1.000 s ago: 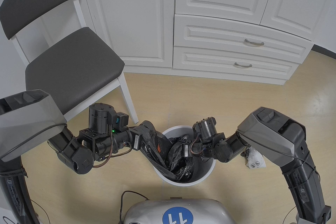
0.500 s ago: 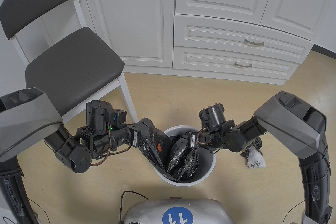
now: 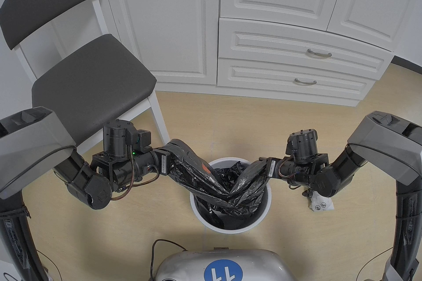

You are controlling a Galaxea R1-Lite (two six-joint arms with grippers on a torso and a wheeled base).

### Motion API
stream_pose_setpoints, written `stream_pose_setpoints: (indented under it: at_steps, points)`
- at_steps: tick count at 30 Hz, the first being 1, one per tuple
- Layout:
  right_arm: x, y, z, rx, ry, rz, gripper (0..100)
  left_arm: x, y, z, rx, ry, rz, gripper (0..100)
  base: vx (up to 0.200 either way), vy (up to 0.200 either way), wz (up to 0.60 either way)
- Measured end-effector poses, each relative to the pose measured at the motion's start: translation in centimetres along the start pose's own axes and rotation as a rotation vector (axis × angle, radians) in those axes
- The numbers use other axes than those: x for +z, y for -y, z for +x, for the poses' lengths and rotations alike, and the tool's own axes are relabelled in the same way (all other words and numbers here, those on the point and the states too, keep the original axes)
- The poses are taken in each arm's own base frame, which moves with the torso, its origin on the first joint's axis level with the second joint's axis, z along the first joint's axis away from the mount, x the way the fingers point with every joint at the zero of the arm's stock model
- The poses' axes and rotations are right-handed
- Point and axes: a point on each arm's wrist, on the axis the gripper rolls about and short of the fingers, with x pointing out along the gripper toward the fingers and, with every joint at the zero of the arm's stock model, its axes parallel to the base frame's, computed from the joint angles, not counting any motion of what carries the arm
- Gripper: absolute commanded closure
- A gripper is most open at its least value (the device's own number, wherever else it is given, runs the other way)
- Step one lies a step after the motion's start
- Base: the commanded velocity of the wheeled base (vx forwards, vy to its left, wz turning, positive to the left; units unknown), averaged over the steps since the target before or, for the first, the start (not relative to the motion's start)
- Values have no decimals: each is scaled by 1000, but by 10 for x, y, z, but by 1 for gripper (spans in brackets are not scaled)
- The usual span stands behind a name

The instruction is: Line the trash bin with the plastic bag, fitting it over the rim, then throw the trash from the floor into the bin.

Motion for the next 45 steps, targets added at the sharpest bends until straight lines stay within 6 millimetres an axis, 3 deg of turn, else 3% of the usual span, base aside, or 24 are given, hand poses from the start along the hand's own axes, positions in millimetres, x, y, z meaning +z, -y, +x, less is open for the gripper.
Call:
stream_pose_setpoints:
  at_steps: [13, 21, 31, 38, 45]
  points:
    - [-11, 49, 6, -194, -44, -223, 100, -16, -14, 26, 34, -44, -11, 100, 0, 0, 0]
    - [-21, 53, -8, -206, -97, -273, 100, -28, -13, 30, 31, -100, -13, 100, 0, 0, 0]
    - [-28, 30, -42, -149, -120, -370, 100, -37, -2, 21, 5, -157, 8, 100, 0, 0, 0]
    - [-41, 34, -62, -145, -183, -528, 100, -53, 1, 3, -9, -334, 96, 100, 0, 0, 0]
    - [-58, 43, -75, -149, -284, -648, 100, -55, 6, -20, -21, -413, 118, 100, 0, 0, 0]
